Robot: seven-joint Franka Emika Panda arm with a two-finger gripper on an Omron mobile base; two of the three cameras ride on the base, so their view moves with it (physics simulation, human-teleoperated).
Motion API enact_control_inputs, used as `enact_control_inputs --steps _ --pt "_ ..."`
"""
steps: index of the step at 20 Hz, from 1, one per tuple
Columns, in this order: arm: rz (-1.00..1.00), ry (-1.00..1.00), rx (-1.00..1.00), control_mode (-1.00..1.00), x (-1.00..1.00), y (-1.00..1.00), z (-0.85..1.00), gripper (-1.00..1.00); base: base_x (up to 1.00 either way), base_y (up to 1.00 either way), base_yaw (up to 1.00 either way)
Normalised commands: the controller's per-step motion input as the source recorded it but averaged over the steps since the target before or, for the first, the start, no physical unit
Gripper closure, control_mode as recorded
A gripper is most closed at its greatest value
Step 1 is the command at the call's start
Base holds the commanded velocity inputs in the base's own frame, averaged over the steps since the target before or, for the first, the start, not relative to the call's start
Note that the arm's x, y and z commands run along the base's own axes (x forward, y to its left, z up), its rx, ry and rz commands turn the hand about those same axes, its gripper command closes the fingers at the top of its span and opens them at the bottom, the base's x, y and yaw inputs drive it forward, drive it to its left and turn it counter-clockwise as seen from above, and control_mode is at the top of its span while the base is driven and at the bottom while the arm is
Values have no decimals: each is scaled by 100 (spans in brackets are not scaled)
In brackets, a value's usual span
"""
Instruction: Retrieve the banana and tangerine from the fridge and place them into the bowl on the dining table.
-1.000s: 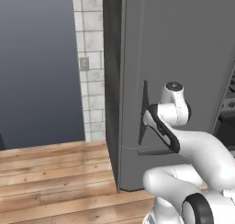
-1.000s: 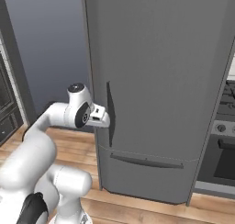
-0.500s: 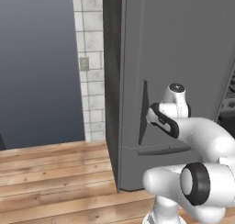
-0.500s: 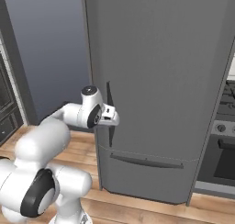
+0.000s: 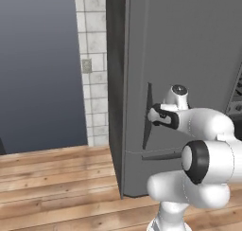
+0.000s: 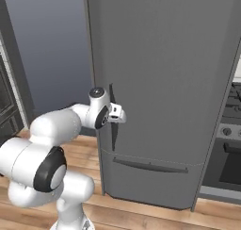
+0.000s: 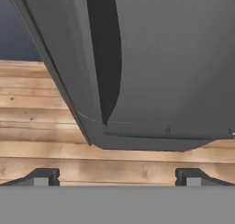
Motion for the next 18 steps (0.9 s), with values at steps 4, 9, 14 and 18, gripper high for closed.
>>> enact_control_inputs --steps 4,9,14,18 --pt "1 -1 0 -100 49 0 0 -100 0 0 0" --pt "0 -2 0 -100 42 0 -2 -100 0 0 0" --pt "3 -7 0 -100 20 0 -6 -100 0 0 0" --pt "5 -9 0 -100 3 1 -14 -100 0 0 0"
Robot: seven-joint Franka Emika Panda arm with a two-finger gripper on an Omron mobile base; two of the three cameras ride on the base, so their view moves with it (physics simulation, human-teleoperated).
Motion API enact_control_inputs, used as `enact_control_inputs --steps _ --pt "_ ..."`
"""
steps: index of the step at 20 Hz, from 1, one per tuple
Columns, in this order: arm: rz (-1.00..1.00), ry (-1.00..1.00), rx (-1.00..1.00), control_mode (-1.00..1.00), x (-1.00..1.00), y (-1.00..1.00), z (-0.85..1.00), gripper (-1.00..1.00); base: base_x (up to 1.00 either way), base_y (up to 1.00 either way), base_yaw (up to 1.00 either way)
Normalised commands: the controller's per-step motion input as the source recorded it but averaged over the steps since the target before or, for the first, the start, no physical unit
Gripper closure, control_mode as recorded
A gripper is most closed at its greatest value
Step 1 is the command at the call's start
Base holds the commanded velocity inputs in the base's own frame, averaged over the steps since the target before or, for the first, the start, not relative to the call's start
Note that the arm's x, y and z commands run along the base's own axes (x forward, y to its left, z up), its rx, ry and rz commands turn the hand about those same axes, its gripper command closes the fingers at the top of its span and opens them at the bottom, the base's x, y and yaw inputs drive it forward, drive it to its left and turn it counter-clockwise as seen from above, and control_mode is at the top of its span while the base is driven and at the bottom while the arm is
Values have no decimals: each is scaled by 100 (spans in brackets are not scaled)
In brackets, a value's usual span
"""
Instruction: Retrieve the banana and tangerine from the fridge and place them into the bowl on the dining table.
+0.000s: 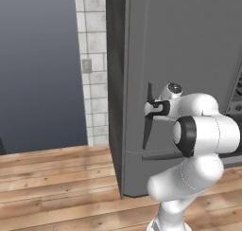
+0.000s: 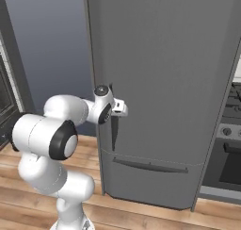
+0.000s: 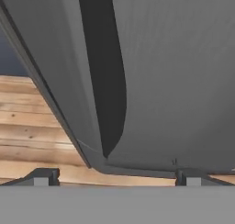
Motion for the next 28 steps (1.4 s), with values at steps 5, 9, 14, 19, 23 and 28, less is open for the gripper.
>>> enact_control_inputs --steps 5,9,14,19,23,28 --pt "5 -11 0 -100 0 8 -18 -100 0 0 0" --pt "4 -7 0 -100 0 10 -21 -100 0 0 0" --pt "1 0 0 -100 16 7 -23 -100 0 0 0" --pt "0 0 0 -100 27 0 -25 -100 0 0 0" --pt "0 0 0 -100 26 0 -26 -100 0 0 0" --pt "0 0 0 -100 20 0 -31 -100 0 0 0"
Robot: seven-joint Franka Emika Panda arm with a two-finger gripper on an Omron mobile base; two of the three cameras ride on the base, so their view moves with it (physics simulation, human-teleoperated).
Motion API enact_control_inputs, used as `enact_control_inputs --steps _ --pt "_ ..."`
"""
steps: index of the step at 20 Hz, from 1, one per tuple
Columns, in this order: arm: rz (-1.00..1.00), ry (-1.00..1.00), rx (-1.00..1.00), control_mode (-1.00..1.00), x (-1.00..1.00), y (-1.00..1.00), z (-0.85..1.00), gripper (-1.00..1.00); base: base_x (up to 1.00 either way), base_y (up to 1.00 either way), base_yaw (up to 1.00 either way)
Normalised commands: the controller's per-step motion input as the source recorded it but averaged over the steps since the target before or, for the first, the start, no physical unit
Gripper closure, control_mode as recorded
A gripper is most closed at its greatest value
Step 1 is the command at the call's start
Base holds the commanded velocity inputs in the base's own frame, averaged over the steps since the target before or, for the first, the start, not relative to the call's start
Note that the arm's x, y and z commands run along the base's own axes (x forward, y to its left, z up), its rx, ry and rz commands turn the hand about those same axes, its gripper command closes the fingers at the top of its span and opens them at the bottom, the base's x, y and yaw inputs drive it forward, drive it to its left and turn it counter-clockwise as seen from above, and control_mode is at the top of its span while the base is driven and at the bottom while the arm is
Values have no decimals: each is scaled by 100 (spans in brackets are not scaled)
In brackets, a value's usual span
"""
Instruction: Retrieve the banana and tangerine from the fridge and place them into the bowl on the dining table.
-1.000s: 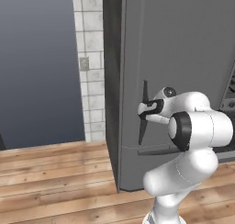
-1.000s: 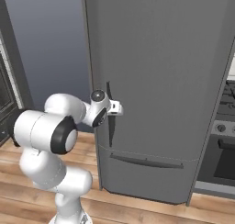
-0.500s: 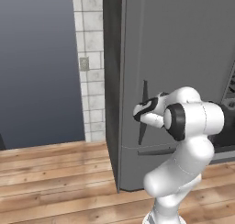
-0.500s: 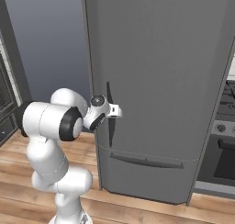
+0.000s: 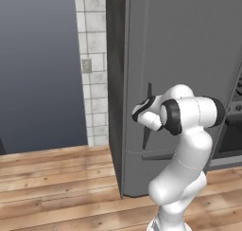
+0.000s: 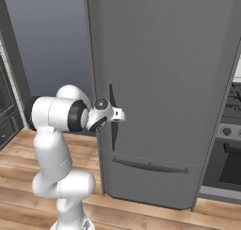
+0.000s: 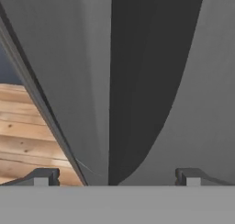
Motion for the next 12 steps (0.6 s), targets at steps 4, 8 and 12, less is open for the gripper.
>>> enact_control_inputs --steps 4,8,12 --pt "0 0 0 -100 14 -9 -30 -100 0 0 0" --pt "0 0 0 -100 9 -19 -27 -100 0 0 0" --pt "0 0 0 -100 9 -20 -24 -100 0 0 0"
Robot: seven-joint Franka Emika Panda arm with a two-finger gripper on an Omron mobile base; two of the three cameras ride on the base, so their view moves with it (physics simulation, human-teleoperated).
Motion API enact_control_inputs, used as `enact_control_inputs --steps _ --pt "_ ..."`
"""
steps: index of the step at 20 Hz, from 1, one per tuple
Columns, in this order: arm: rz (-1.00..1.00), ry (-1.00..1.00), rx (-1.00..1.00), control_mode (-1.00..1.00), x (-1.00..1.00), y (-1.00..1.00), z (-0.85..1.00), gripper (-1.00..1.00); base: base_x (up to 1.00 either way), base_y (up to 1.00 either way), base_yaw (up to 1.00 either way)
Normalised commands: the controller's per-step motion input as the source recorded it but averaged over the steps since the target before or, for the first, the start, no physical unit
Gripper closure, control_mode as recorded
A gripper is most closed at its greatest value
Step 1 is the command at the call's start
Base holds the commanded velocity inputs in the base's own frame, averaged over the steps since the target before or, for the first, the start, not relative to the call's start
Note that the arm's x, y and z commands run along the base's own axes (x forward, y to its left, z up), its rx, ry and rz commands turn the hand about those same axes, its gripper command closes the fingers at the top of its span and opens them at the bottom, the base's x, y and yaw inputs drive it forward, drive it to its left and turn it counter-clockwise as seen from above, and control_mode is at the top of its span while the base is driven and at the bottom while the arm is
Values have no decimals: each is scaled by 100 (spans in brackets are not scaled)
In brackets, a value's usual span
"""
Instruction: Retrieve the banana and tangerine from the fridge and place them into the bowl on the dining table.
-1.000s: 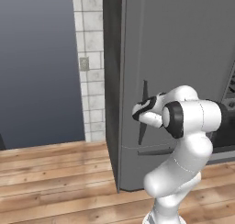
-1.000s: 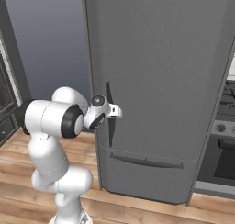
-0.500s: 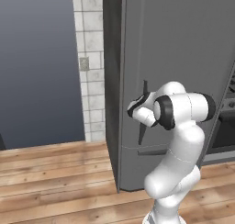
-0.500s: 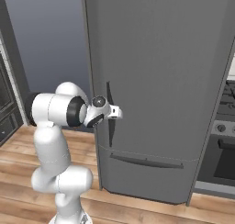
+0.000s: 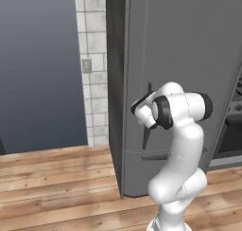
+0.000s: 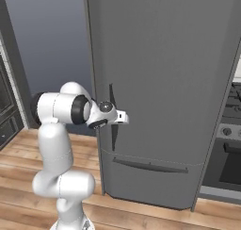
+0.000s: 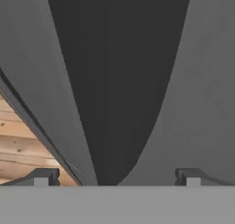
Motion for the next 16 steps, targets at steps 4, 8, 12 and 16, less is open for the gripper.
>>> enact_control_inputs --steps 4,8,12,16 --pt "0 -2 0 -100 13 -16 -29 -100 0 0 0" --pt "0 -10 0 -100 32 -1 -37 -100 0 0 0" --pt "0 -16 0 -100 42 0 -33 -100 0 0 0" --pt "0 -15 1 -100 42 0 -31 -100 0 0 0"
